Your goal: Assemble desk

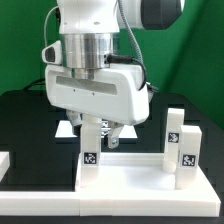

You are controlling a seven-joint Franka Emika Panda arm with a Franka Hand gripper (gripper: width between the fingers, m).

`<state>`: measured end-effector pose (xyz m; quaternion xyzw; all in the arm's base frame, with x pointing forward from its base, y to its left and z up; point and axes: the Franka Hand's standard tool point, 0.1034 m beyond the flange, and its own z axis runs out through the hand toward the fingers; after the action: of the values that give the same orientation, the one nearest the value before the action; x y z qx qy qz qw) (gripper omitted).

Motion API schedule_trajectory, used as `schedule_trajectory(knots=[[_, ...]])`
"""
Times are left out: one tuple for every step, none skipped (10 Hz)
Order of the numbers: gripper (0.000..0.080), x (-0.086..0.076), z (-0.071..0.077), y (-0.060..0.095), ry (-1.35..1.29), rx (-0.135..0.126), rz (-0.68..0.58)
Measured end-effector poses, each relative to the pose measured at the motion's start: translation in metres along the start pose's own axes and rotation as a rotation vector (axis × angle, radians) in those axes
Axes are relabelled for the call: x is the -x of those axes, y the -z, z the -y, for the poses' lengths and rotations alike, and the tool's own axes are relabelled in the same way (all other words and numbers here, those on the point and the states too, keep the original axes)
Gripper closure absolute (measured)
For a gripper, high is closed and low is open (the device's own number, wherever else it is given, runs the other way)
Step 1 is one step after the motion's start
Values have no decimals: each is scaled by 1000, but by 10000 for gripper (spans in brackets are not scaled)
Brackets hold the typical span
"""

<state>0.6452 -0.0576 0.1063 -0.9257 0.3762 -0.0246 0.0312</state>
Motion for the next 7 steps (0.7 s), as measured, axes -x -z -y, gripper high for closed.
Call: schedule_trajectory(knots=[[151, -3, 2, 4, 233, 11, -12], [151, -6, 2, 5, 398, 8, -14], [151, -7, 1, 5, 501, 9, -14], [151, -7, 1, 5, 489, 9, -14], [178, -7, 1, 5, 470, 9, -14], [178, -7, 1, 5, 466, 9, -14], [354, -7, 1, 5, 423, 8, -14]])
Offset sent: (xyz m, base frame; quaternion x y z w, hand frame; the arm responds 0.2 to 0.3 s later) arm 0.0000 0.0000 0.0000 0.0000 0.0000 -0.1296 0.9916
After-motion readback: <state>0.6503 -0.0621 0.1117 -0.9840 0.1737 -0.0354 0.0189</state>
